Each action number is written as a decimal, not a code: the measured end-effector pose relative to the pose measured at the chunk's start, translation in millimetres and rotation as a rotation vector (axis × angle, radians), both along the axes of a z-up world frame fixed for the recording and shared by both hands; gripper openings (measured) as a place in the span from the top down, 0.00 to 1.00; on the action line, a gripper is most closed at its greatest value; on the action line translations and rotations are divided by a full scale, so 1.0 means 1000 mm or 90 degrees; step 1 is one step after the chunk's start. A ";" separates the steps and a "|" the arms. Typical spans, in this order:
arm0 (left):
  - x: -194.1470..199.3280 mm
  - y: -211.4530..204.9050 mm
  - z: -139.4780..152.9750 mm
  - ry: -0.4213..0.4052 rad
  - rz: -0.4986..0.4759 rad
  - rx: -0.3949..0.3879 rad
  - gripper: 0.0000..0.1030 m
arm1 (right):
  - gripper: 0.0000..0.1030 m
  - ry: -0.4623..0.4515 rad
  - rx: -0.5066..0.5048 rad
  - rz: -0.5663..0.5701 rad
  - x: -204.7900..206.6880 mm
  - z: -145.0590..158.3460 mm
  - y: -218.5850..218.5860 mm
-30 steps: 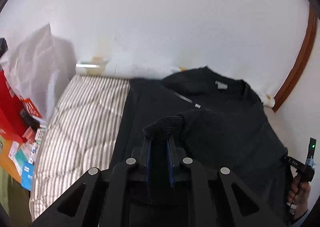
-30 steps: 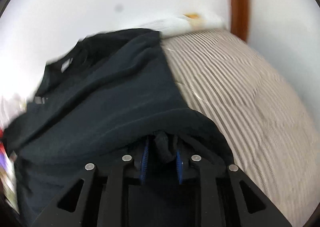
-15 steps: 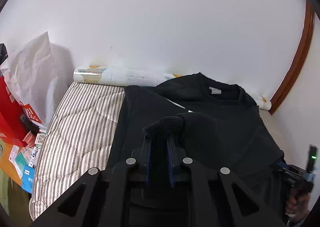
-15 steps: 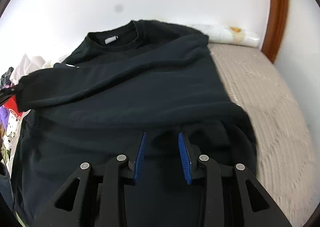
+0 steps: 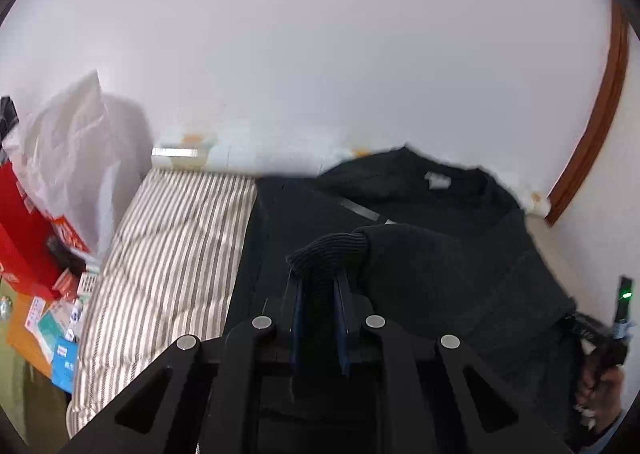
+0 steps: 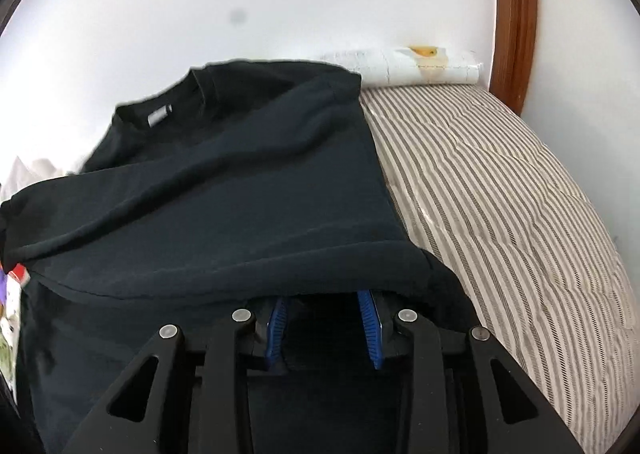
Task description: Fold small clothes
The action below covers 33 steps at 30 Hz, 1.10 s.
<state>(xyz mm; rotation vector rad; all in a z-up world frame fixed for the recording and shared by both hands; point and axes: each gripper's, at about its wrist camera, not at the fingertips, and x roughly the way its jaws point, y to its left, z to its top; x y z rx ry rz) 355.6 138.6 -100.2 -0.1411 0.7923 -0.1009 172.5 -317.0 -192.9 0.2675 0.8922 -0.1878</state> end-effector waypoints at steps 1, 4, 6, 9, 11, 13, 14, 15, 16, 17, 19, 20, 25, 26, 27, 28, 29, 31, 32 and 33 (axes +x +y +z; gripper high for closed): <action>0.002 0.000 -0.007 0.012 0.005 0.007 0.87 | 0.65 0.011 -0.012 0.004 -0.006 0.004 0.001; 0.007 0.007 -0.034 0.070 0.019 0.008 0.87 | 0.59 0.012 -0.045 0.018 -0.031 0.014 0.004; 0.008 0.010 -0.046 0.095 0.024 0.007 0.87 | 0.58 -0.010 -0.039 0.037 -0.046 0.026 0.004; 0.007 0.012 -0.056 0.106 0.028 0.020 0.86 | 0.49 -0.065 -0.056 0.038 -0.052 0.045 0.008; 0.006 0.011 -0.057 0.108 0.033 0.027 0.85 | 0.44 -0.073 -0.066 0.036 -0.044 0.046 0.009; 0.002 0.008 -0.055 0.106 0.033 0.037 0.84 | 0.44 -0.054 -0.078 0.024 -0.027 0.034 0.007; 0.001 0.008 -0.054 0.104 0.031 0.040 0.84 | 0.44 -0.033 -0.081 0.013 -0.018 0.023 0.002; 0.000 0.008 -0.053 0.103 0.031 0.043 0.83 | 0.45 -0.013 -0.085 0.005 -0.014 0.015 0.000; -0.003 0.008 -0.051 0.102 0.030 0.045 0.82 | 0.48 0.013 -0.092 -0.009 -0.009 0.006 -0.004; -0.004 0.009 -0.050 0.102 0.028 0.042 0.82 | 0.49 0.032 -0.094 -0.020 -0.007 0.000 -0.006; -0.008 0.011 -0.048 0.100 0.029 0.032 0.82 | 0.49 0.041 -0.073 -0.035 -0.015 -0.002 -0.011; -0.011 0.012 -0.047 0.101 0.031 0.031 0.82 | 0.49 0.035 -0.069 -0.049 -0.024 0.003 -0.014; -0.031 0.008 -0.039 0.090 0.027 0.037 0.82 | 0.48 0.001 -0.090 -0.048 -0.065 0.030 -0.011; -0.038 0.007 -0.036 0.087 0.028 0.039 0.82 | 0.48 -0.004 -0.088 -0.040 -0.070 0.036 -0.010; -0.042 0.006 -0.034 0.085 0.028 0.039 0.82 | 0.48 -0.011 -0.087 -0.032 -0.078 0.041 -0.008; -0.051 0.006 -0.030 0.080 0.030 0.036 0.82 | 0.48 -0.017 -0.088 -0.029 -0.087 0.045 -0.007; -0.056 0.006 -0.028 0.077 0.031 0.034 0.82 | 0.48 -0.020 -0.092 -0.028 -0.093 0.048 -0.005; -0.071 0.006 -0.023 0.073 0.036 0.033 0.82 | 0.48 -0.030 -0.108 -0.039 -0.110 0.056 -0.004; -0.080 0.007 -0.021 0.071 0.040 0.033 0.82 | 0.48 -0.035 -0.109 -0.049 -0.119 0.058 -0.004; -0.086 0.008 -0.020 0.073 0.044 0.036 0.82 | 0.48 -0.035 -0.102 -0.054 -0.126 0.058 -0.005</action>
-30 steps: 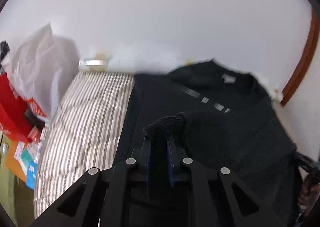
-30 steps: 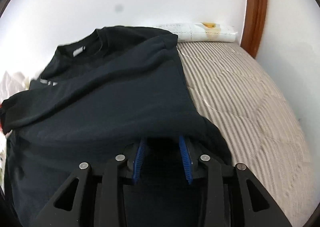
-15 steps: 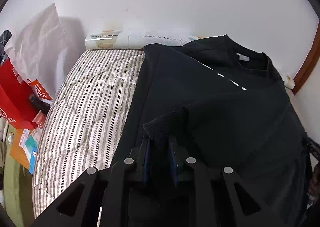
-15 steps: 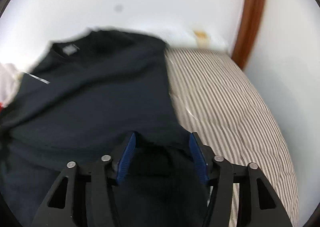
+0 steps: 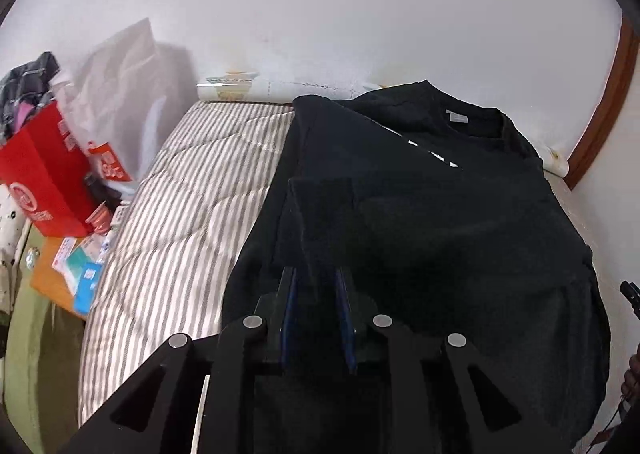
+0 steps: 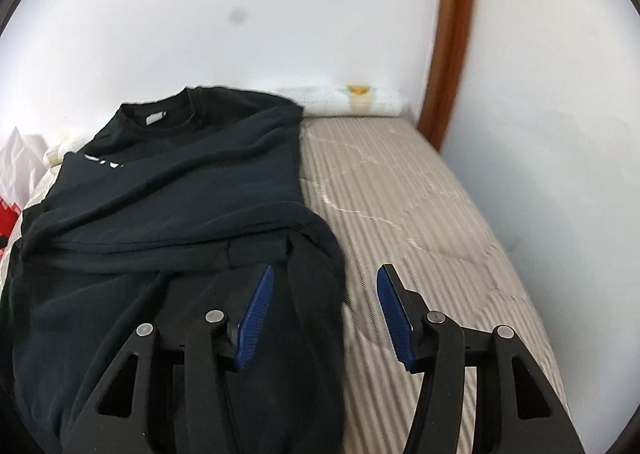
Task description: Fold small clothes
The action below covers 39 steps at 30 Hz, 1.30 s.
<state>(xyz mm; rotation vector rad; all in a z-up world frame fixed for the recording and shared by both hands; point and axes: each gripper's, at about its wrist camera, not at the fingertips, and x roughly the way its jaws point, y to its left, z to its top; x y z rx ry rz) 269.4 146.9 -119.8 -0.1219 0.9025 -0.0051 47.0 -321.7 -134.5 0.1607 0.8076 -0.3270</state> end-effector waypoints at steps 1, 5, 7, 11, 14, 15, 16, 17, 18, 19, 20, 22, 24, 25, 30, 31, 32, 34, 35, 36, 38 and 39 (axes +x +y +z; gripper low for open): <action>-0.006 0.001 0.000 0.005 0.004 0.003 0.76 | 0.48 0.005 0.012 -0.001 -0.004 -0.001 -0.002; -0.047 0.016 -0.004 0.002 0.006 -0.026 0.38 | 0.48 0.036 0.045 0.010 -0.032 -0.016 -0.004; -0.065 0.021 -0.009 0.004 0.012 -0.029 0.38 | 0.46 0.056 0.056 0.022 -0.047 -0.029 -0.002; -0.101 0.032 -0.028 0.038 0.007 -0.051 0.38 | 0.45 0.087 0.081 0.035 -0.076 -0.056 0.004; -0.123 0.037 -0.040 0.053 0.005 -0.065 0.38 | 0.44 0.076 0.090 0.047 -0.097 -0.064 0.013; -0.131 0.039 -0.044 0.057 0.005 -0.072 0.38 | 0.44 0.070 0.094 0.048 -0.101 -0.064 0.014; -0.139 0.040 -0.049 0.062 0.003 -0.086 0.39 | 0.44 0.062 0.103 0.050 -0.106 -0.066 0.016; -0.144 0.039 -0.052 0.065 -0.001 -0.096 0.39 | 0.44 0.058 0.111 0.051 -0.108 -0.068 0.018; -0.149 0.038 -0.055 0.067 -0.005 -0.106 0.39 | 0.44 0.059 0.114 0.049 -0.108 -0.070 0.020; -0.151 0.036 -0.056 0.067 -0.006 -0.110 0.40 | 0.44 0.055 0.115 0.048 -0.109 -0.071 0.021; -0.155 0.033 -0.059 0.068 -0.011 -0.116 0.40 | 0.44 0.050 0.118 0.047 -0.109 -0.070 0.022; -0.160 0.025 -0.061 0.062 -0.020 -0.101 0.40 | 0.44 0.039 0.134 0.047 -0.110 -0.068 0.022; -0.163 0.017 -0.062 0.057 -0.026 -0.069 0.40 | 0.44 0.018 0.152 0.045 -0.114 -0.063 0.023; -0.164 0.012 -0.062 0.053 -0.029 -0.056 0.41 | 0.44 0.008 0.158 0.046 -0.115 -0.060 0.023; -0.166 0.005 -0.062 0.044 -0.024 -0.026 0.44 | 0.44 0.003 0.142 0.067 -0.109 -0.057 0.038; -0.166 0.004 -0.063 0.041 -0.022 -0.021 0.46 | 0.44 0.010 0.135 0.067 -0.106 -0.059 0.039; -0.166 0.003 -0.063 0.039 -0.018 -0.014 0.48 | 0.44 0.023 0.126 0.061 -0.101 -0.064 0.040; -0.165 0.003 -0.063 0.037 -0.016 -0.009 0.54 | 0.44 0.049 0.117 0.038 -0.094 -0.074 0.038; -0.164 0.002 -0.063 0.037 -0.016 -0.010 0.56 | 0.44 0.032 0.099 0.033 -0.094 -0.072 0.039; -0.164 0.002 -0.062 0.039 -0.016 -0.013 0.60 | 0.45 0.035 0.093 0.029 -0.090 -0.073 0.039; -0.164 0.001 -0.063 0.041 -0.017 -0.015 0.68 | 0.71 0.023 0.096 0.042 -0.089 -0.070 0.042; -0.164 0.000 -0.063 0.042 -0.018 -0.015 0.76 | 0.81 0.020 0.107 0.057 -0.089 -0.070 0.042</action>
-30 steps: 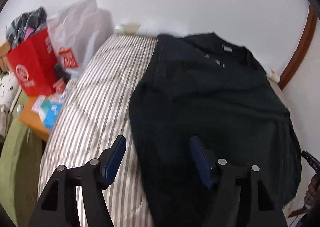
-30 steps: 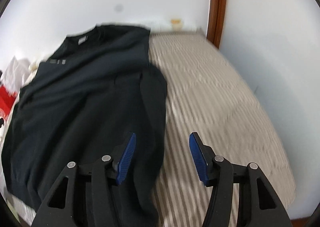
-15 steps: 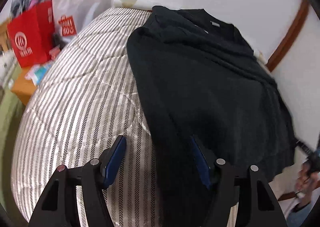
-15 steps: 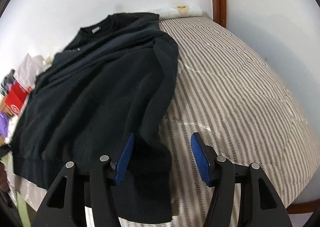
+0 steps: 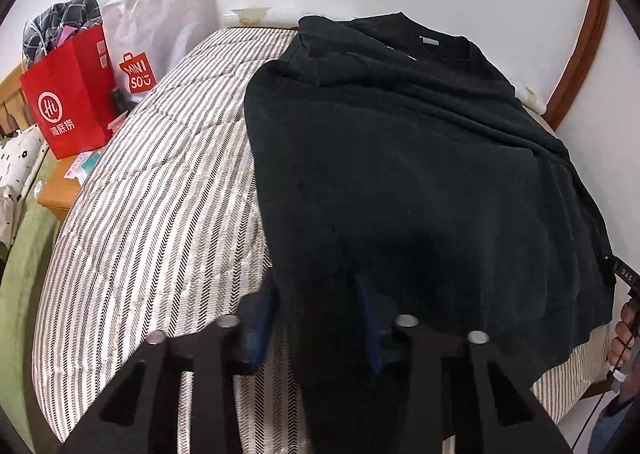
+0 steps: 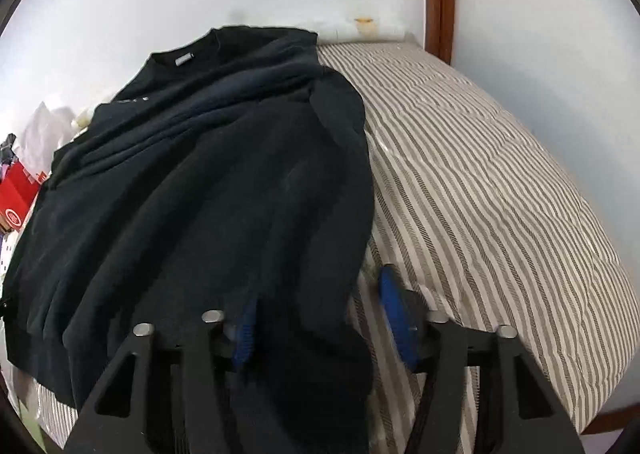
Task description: Fold small clothes
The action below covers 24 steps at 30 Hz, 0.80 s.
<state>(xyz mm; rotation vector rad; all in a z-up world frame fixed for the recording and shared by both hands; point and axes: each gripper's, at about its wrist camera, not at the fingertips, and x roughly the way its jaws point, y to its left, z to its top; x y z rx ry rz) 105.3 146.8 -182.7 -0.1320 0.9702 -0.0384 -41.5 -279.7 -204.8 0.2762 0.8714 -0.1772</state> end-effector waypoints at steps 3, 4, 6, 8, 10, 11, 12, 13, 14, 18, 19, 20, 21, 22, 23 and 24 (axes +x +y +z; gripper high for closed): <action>-0.001 -0.003 0.000 0.003 -0.003 -0.003 0.91 | 0.90 -0.009 0.011 0.014 -0.004 0.004 0.001; -0.002 -0.003 0.001 0.002 -0.003 -0.001 0.93 | 0.91 -0.013 0.014 0.013 -0.006 0.005 0.000; -0.004 -0.003 0.003 -0.002 -0.004 -0.001 0.93 | 0.92 -0.022 0.025 0.005 -0.016 0.009 -0.005; -0.010 0.002 0.008 -0.009 0.001 -0.014 0.94 | 0.93 -0.031 0.024 0.000 -0.027 0.014 -0.008; -0.017 0.006 0.013 -0.019 -0.006 -0.027 0.94 | 0.93 -0.037 0.024 -0.004 -0.039 0.020 -0.014; -0.019 0.007 0.016 -0.024 -0.008 -0.031 0.94 | 0.93 -0.039 0.028 -0.003 -0.044 0.023 -0.016; -0.022 0.010 0.019 -0.030 -0.010 -0.039 0.94 | 0.93 -0.042 0.034 -0.003 -0.048 0.026 -0.019; -0.026 0.013 0.022 -0.034 -0.011 -0.053 0.94 | 0.93 -0.043 0.041 -0.005 -0.044 0.025 -0.024; -0.029 0.017 0.025 -0.036 -0.011 -0.068 0.94 | 0.93 -0.046 0.045 -0.005 -0.047 0.029 -0.023; -0.044 0.030 0.036 -0.044 -0.021 -0.118 0.94 | 0.93 -0.067 0.027 0.011 -0.064 0.047 -0.011; -0.050 0.033 0.039 -0.049 -0.024 -0.127 0.94 | 0.93 -0.074 0.020 0.017 -0.071 0.052 -0.008; -0.056 0.034 0.041 -0.054 -0.027 -0.132 0.94 | 0.93 -0.081 0.013 0.024 -0.079 0.057 -0.007; -0.061 0.036 0.043 -0.058 -0.032 -0.135 0.94 | 0.93 -0.086 0.009 0.029 -0.085 0.061 -0.005; -0.064 0.037 0.045 -0.061 -0.034 -0.138 0.94 | 0.93 -0.091 0.004 0.033 -0.091 0.064 -0.004; -0.068 0.039 0.047 -0.065 -0.038 -0.143 0.94 | 0.93 -0.097 0.000 0.037 -0.097 0.068 -0.003; -0.071 0.040 0.050 -0.068 -0.042 -0.148 0.94 | 0.93 -0.106 -0.002 0.039 -0.103 0.071 -0.002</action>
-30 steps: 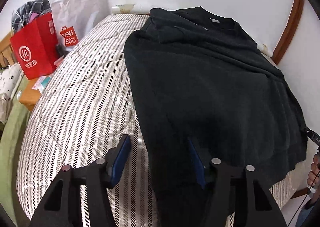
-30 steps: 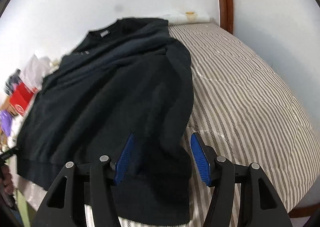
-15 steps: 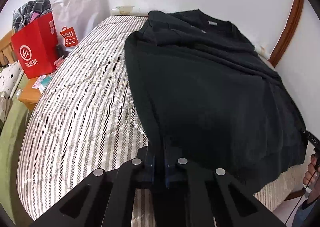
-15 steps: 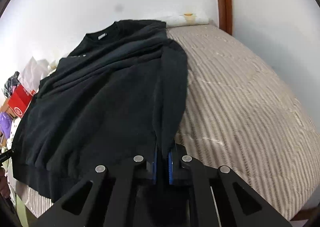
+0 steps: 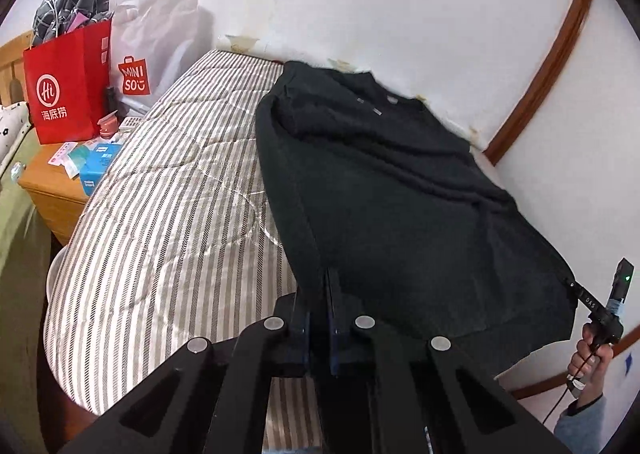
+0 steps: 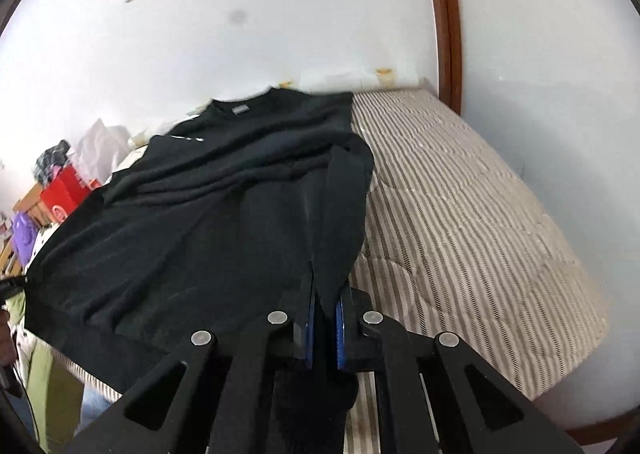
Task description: Fold small clothes
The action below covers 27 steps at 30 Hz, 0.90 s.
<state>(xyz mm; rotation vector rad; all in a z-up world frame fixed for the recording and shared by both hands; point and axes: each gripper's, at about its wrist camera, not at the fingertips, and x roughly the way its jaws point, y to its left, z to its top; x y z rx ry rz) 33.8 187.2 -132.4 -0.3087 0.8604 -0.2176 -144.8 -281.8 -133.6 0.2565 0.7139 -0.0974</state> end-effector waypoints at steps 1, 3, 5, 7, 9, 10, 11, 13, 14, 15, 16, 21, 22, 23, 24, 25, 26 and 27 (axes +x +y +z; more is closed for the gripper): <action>-0.001 0.000 0.002 -0.004 -0.002 -0.001 0.94 | 0.93 -0.005 -0.001 0.000 -0.002 0.002 0.000; -0.001 0.000 0.008 -0.013 -0.004 -0.002 0.94 | 0.93 -0.014 -0.002 0.000 -0.004 0.007 0.001; 0.005 0.002 0.016 -0.023 -0.001 -0.007 0.94 | 0.93 -0.025 0.001 -0.001 -0.001 0.013 0.002; 0.009 0.002 0.024 -0.034 -0.001 -0.011 0.94 | 0.93 -0.044 0.005 -0.003 0.004 0.024 0.001; 0.016 0.001 0.037 -0.056 0.000 -0.002 0.94 | 0.93 -0.064 0.013 -0.005 0.016 0.036 0.000; 0.021 0.001 0.043 -0.066 0.004 0.008 0.94 | 0.93 -0.073 0.014 -0.005 0.021 0.042 0.000; 0.025 0.002 0.048 -0.074 0.008 0.013 0.94 | 0.93 -0.082 0.012 -0.006 0.030 0.051 -0.001; 0.038 0.002 0.057 -0.089 0.018 0.022 0.94 | 0.93 -0.093 0.007 -0.006 0.043 0.061 0.000; 0.042 0.002 0.060 -0.092 0.022 0.024 0.94 | 0.93 -0.098 0.005 -0.006 0.050 0.065 -0.001; 0.051 0.003 0.064 -0.096 0.027 0.026 0.94 | 0.93 -0.104 0.004 -0.006 0.060 0.070 -0.002; 0.057 0.003 0.066 -0.099 0.031 0.025 0.94 | 0.93 -0.108 0.005 -0.005 0.067 0.074 -0.004; 0.108 0.000 0.076 -0.099 0.051 0.028 0.94 | 0.93 -0.118 0.010 -0.014 0.119 0.089 -0.014; 0.121 -0.004 0.077 -0.099 0.056 0.039 0.94 | 0.93 -0.117 0.009 -0.015 0.132 0.090 -0.016; 0.130 -0.005 0.078 -0.100 0.058 0.048 0.94 | 0.93 -0.116 0.008 -0.016 0.140 0.090 -0.017; 0.139 -0.008 0.078 -0.101 0.059 0.057 0.94 | 0.93 -0.115 0.006 -0.016 0.153 0.090 -0.018; 0.150 -0.012 0.077 -0.102 0.061 0.070 0.94 | 0.93 -0.114 0.003 -0.016 0.166 0.089 -0.019; 0.162 -0.016 0.076 -0.101 0.065 0.087 0.94 | 0.93 -0.113 0.001 -0.015 0.173 0.087 -0.019; 0.173 -0.020 0.073 -0.097 0.070 0.102 0.94 | 0.93 -0.111 -0.001 -0.013 0.186 0.084 -0.021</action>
